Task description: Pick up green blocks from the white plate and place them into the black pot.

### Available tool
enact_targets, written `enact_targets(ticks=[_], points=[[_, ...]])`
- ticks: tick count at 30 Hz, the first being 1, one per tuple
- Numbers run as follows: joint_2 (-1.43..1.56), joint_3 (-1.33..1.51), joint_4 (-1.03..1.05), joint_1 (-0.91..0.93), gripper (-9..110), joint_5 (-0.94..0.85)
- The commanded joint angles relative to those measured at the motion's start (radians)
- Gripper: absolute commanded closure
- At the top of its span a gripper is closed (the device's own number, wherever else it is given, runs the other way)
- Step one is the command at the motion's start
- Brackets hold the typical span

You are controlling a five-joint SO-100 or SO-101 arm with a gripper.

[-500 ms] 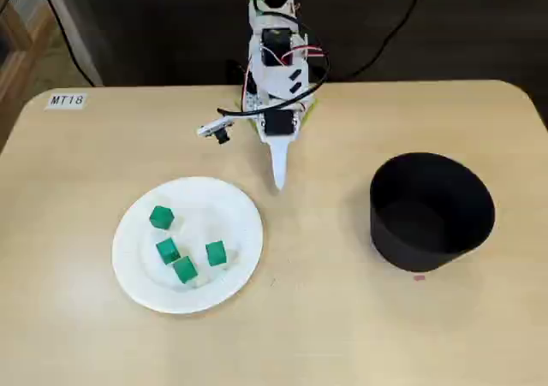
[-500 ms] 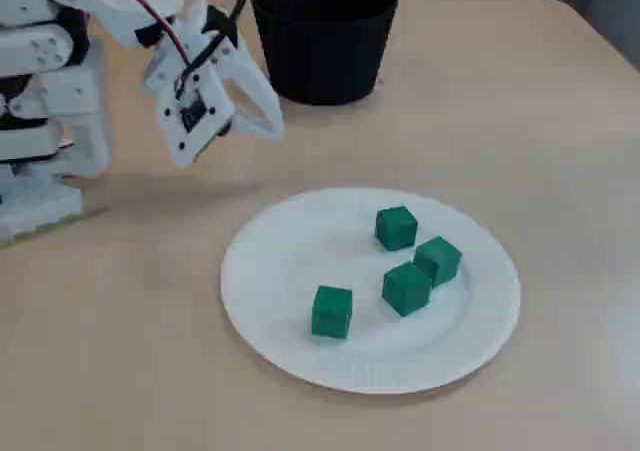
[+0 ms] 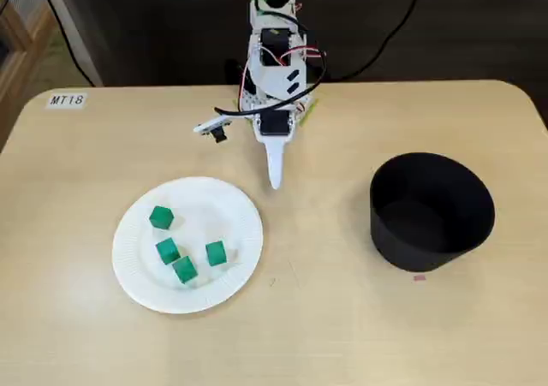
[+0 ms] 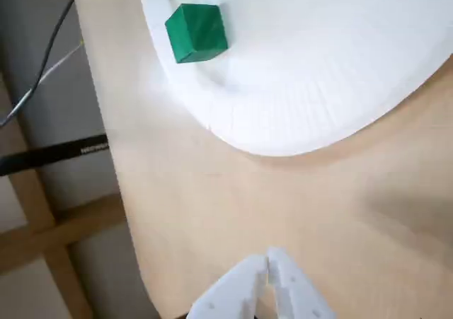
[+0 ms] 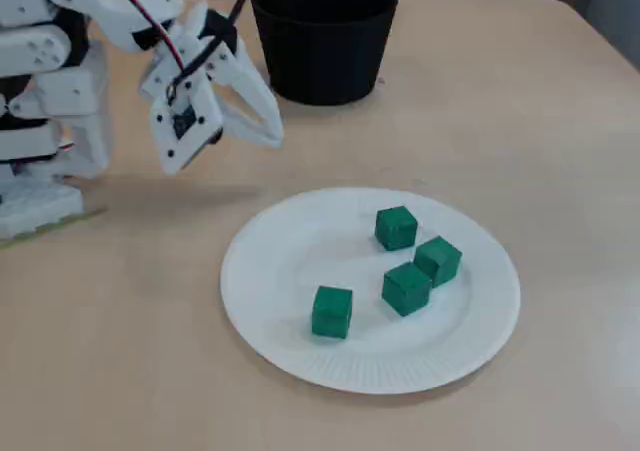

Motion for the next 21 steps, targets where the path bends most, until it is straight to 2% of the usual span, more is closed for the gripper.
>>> enact_targets(ticks=[1,4,7,13,17,21], points=[[0.008,-0.025,0.014,0.008,104,0.005],[0.006,-0.156,0.100,0.043,104,-0.044],[-0.040,-0.285,0.181,0.135,104,-0.008],[-0.425,-0.591,0.319,0.247,104,-0.035],[-0.612,-0.746,0.360,0.357,104,-0.044],[-0.865,-0.900,0.379,0.393,104,-0.077]])
